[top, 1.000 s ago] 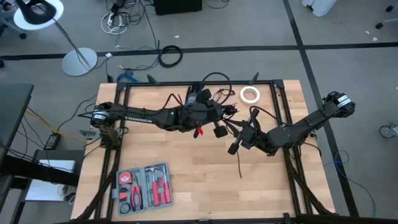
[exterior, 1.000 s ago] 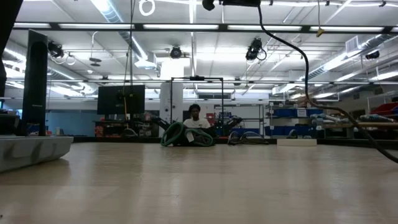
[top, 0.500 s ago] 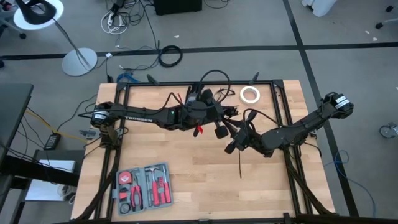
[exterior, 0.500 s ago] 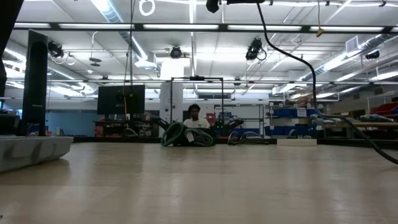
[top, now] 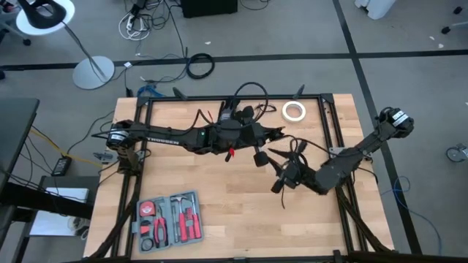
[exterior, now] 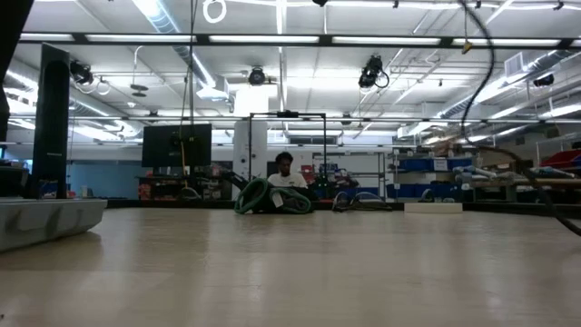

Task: Coil cords
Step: Coil the black wire into a spool

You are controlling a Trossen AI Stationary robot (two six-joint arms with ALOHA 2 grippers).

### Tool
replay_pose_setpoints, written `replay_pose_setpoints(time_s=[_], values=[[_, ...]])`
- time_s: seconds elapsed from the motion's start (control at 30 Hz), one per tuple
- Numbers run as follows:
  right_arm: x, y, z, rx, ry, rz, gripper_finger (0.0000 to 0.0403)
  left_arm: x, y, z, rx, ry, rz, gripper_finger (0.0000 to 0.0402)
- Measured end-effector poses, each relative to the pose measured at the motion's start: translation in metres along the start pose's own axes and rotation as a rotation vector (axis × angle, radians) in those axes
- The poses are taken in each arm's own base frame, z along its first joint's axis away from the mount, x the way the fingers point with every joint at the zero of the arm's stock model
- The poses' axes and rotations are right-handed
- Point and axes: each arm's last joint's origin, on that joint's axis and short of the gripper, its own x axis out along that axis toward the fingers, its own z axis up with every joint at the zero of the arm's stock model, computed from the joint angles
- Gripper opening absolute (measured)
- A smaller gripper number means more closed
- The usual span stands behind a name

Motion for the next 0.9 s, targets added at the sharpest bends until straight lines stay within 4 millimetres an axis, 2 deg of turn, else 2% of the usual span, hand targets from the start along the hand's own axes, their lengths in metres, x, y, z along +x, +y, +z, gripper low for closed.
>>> replay_pose_setpoints(time_s=[0.3,0.43,0.73,0.9], values=[[-0.047,0.006,0.004,0.003,0.058,-0.12,0.0096,0.0,0.001,-0.003,0.241,0.041,0.045,0.0],[-0.06,0.008,0.007,0.036,0.038,-0.085,0.0096,-0.001,0.002,-0.005,0.403,0.09,0.105,0.0],[-0.059,0.007,0.008,0.058,0.04,-0.091,0.0095,-0.004,0.003,-0.005,0.756,0.207,0.263,0.0],[-0.056,0.006,0.008,0.048,0.046,-0.101,0.0094,-0.005,0.003,-0.006,0.883,0.269,0.317,0.0]])
